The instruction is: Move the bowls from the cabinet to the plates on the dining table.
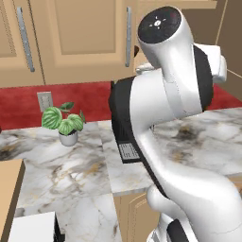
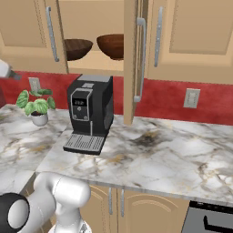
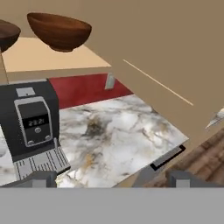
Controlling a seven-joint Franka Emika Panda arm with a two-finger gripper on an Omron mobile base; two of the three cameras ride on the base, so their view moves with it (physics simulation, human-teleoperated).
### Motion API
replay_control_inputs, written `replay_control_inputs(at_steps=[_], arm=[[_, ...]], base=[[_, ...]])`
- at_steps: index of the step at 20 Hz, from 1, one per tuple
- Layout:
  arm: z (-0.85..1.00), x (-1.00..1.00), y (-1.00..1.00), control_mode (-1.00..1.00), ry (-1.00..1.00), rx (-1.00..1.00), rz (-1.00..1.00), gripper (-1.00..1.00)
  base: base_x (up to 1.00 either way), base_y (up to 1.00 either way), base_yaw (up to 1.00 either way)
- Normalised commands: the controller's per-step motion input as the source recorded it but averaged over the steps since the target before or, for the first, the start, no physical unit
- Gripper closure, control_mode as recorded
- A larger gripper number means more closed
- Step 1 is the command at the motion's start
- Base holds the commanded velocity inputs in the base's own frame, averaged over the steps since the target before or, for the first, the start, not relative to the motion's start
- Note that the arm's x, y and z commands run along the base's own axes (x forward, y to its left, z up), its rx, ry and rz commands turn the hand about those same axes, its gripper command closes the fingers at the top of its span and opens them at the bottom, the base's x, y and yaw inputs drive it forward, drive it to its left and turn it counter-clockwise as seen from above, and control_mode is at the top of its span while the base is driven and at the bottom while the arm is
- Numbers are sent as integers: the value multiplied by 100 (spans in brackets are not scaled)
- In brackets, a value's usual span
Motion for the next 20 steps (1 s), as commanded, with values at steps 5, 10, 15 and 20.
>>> replay_control_inputs(at_steps=[5,10,15,20], arm=[[0,-99,-20,-100,-6,10,22,-100],[0,-47,-6,-100,0,5,23,-100],[0,34,0,-100,2,5,37,-100],[-5,89,0,-100,2,4,33,-100]], base=[[0,0,0],[0,0,0],[0,0,0],[0,0,0]])
